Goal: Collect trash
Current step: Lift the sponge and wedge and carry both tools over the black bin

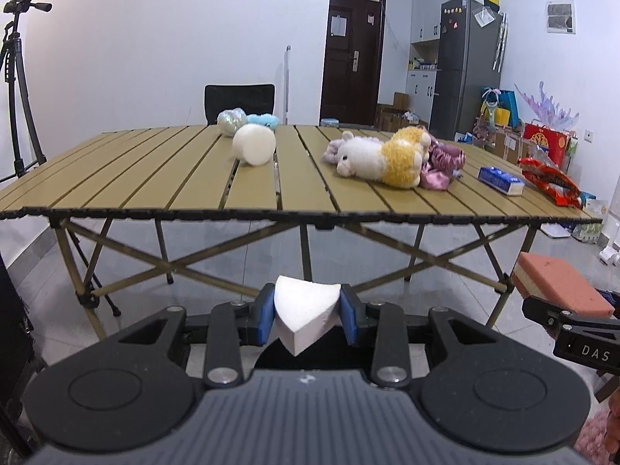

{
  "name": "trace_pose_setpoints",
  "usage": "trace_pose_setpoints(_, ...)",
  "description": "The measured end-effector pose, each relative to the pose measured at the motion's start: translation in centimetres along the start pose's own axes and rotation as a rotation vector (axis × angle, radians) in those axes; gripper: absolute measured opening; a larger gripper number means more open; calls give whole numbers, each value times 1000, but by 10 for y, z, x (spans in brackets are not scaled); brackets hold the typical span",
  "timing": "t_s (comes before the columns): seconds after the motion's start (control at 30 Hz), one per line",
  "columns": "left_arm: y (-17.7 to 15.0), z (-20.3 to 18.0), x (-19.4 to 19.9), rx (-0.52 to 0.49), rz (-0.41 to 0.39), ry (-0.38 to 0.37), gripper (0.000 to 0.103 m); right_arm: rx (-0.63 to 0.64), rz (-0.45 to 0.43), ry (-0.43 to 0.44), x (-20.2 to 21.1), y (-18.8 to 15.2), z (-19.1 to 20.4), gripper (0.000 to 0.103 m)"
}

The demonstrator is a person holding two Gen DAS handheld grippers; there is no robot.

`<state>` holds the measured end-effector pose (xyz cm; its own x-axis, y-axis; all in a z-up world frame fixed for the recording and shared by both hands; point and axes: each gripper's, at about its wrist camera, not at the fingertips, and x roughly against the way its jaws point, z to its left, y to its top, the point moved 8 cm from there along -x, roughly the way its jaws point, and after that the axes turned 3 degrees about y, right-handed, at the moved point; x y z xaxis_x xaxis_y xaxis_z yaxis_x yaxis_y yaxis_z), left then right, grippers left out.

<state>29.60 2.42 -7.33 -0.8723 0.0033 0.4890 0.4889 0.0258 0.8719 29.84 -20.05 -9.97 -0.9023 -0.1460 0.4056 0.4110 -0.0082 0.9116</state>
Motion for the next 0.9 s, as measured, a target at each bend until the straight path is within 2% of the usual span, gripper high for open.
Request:
trace_pose_setpoints(0.63,-76,25,16,-20,146,69,35,40,142,5,16,-63,14,81)
trace_pose_setpoints(0.9,-87,33,10,-11,197,101,35,57,178,-13,16,-81,11,81)
